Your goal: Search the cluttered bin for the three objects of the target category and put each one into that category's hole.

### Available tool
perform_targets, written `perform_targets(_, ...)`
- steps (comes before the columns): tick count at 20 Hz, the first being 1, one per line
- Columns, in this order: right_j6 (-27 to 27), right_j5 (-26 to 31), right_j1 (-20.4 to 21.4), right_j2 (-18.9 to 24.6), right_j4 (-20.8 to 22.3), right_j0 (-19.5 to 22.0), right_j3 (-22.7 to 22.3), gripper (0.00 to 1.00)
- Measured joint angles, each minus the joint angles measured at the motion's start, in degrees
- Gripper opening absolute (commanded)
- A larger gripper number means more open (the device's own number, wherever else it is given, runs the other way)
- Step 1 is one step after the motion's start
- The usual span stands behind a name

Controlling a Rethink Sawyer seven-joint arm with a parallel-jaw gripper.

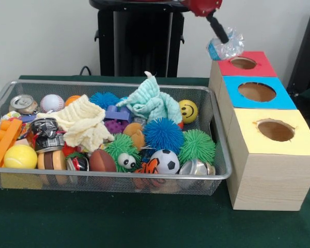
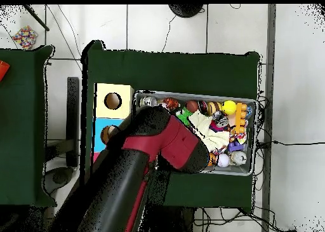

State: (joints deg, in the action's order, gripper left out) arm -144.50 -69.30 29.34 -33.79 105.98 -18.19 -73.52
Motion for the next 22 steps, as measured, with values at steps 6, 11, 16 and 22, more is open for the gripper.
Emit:
perform_targets(6, 0.0, 0.0, 3.4, 0.0, 0.0, -0.6, 0.0, 0.00)
perform_targets(11, 0.0, 0.0, 4.6, 0.0, 0.0, -0.7, 0.0, 0.00)
perform_targets(16, 0.0, 0.0, 5.3, 0.0, 0.0, -0.7, 0.0, 0.00)
perform_targets(22, 0.0, 1.1, 5.5, 0.0, -0.6, -0.7, 0.0, 0.00)
